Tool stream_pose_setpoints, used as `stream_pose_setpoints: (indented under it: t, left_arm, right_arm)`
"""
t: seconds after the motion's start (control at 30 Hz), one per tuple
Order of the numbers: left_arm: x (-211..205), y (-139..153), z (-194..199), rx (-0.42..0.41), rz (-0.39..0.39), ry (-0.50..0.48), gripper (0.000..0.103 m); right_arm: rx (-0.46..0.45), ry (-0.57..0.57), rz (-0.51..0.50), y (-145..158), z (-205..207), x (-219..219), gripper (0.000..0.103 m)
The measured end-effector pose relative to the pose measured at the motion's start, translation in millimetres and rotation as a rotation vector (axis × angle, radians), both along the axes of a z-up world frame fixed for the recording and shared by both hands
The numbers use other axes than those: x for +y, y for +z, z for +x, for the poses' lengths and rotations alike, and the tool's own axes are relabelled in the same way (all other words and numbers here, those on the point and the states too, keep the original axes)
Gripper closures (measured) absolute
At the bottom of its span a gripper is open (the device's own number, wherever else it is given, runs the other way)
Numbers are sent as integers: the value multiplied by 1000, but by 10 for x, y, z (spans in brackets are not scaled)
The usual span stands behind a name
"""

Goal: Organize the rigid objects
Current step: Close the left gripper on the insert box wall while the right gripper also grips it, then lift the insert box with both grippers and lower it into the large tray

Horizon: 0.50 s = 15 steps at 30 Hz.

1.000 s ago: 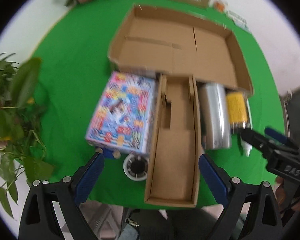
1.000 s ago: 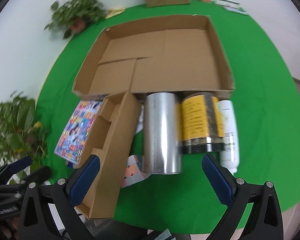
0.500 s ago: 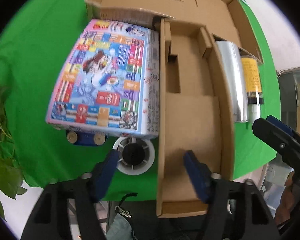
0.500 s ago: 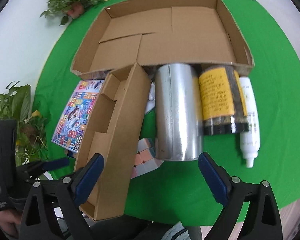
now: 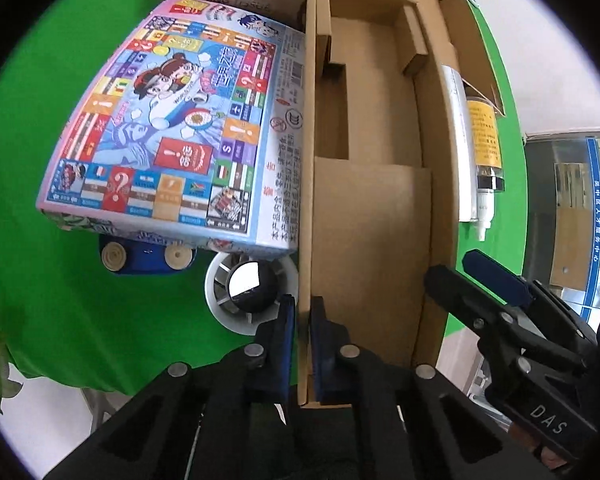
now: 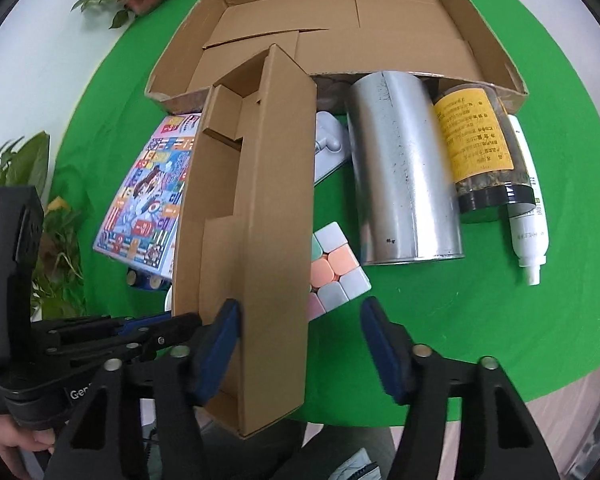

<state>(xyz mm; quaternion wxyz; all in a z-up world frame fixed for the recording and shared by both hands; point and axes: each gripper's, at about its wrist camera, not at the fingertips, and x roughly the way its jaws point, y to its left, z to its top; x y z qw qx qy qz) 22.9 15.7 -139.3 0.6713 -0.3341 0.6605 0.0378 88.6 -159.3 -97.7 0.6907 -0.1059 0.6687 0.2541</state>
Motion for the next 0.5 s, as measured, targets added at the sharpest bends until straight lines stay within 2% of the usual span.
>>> stream_pose_setpoints:
  t: [0.03,0.1,0.13,0.3,0.5]
  left_arm:
    - [-1,-11,-6,-2,-10,-5,96]
    - [10,-38,1,-12,-30,-5,96]
    - [2,-69,-13,-16,-25,-2,96]
    - [-111,-55,2,-39,38,12,98]
    - [-412,288,27,-72,166,25,97]
  right_arm:
    - [-1,4,4,4,-18,3,57]
    - [8,23,24,-13,-88,49,83]
    - [6,30,23,-36,-114,85,86]
    - [-28,63,30,-85,-216,95,89]
    - [-22,70,67,-73,-171,-2,91]
